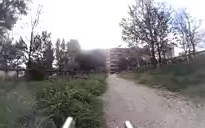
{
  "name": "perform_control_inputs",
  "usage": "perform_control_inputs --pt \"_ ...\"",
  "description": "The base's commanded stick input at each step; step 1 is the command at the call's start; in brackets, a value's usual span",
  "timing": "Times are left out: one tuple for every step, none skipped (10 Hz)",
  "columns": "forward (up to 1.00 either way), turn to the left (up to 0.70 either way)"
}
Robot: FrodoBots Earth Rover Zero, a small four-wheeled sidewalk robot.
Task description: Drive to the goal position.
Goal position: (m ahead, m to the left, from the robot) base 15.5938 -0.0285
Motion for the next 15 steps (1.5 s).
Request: perform_control_inputs --pt "0.70 0.00" --pt "0.70 0.00" --pt "0.70 -0.15" --pt "0.70 -0.35" --pt "0.70 -0.20" --pt "0.70 0.00" --pt "0.70 0.00" --pt "0.70 0.00" --pt "0.70 0.00" --pt "0.70 0.00" --pt "0.70 0.00" --pt "0.70 0.00" --pt "0.70 -0.11" --pt "0.70 -0.35" --pt "0.70 -0.35"
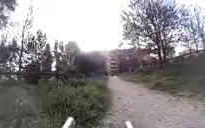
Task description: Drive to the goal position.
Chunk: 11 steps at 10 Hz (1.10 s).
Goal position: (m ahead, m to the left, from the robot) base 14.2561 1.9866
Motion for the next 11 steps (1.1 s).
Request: perform_control_inputs --pt "0.70 -0.34" --pt "0.70 -0.14" --pt "0.70 -0.02" --pt "0.70 0.00" --pt "0.70 0.00" --pt "0.70 0.00" --pt "0.70 0.00" --pt "0.70 0.00" --pt "0.70 -0.05" --pt "0.70 -0.19" --pt "0.70 -0.32"
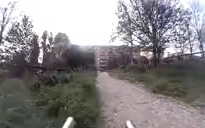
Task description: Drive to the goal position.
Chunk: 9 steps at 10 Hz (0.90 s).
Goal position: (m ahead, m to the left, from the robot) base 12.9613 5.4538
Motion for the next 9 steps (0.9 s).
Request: perform_control_inputs --pt "0.70 -0.35" --pt "0.70 -0.12" --pt "0.70 0.00" --pt "0.70 0.00" --pt "0.70 0.00" --pt "0.70 0.00" --pt "0.70 0.00" --pt "0.70 0.00" --pt "0.70 0.00"
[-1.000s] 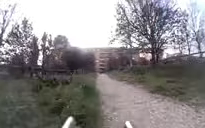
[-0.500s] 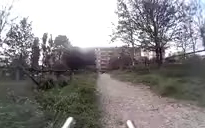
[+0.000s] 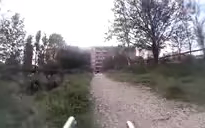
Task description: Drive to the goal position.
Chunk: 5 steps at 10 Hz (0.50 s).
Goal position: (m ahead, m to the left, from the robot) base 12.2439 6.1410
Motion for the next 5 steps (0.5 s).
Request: perform_control_inputs --pt "0.70 0.00" --pt "0.70 0.00" --pt "0.70 0.00" --pt "0.70 0.00" --pt "0.70 0.00"
